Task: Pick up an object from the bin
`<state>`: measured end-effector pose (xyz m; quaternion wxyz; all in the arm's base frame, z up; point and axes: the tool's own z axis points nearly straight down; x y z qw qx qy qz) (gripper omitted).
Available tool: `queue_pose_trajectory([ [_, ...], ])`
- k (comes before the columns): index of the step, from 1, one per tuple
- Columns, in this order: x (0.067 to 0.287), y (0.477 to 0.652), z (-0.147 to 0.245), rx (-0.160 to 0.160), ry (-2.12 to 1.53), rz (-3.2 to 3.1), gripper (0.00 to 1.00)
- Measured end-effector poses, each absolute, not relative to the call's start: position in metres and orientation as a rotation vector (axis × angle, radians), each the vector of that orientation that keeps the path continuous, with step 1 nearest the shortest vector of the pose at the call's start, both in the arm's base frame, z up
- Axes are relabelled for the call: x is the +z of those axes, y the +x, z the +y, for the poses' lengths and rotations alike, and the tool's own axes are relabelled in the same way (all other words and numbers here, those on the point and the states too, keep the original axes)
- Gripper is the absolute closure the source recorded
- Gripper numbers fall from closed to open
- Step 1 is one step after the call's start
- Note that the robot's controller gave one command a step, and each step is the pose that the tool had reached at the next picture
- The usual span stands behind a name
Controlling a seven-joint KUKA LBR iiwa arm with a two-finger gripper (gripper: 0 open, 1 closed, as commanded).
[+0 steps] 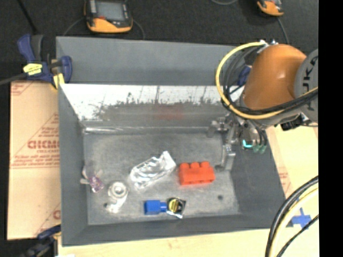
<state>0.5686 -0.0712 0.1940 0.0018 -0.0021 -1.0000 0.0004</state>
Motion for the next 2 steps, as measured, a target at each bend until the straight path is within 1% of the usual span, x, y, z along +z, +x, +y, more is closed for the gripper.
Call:
queue_pose_trajectory([
  [1,0.066,0.542,-0.044,-0.001,0.135,-3.135,0.00],
  [2,0.102,0.529,-0.043,-0.001,0.100,-3.143,0.00],
])
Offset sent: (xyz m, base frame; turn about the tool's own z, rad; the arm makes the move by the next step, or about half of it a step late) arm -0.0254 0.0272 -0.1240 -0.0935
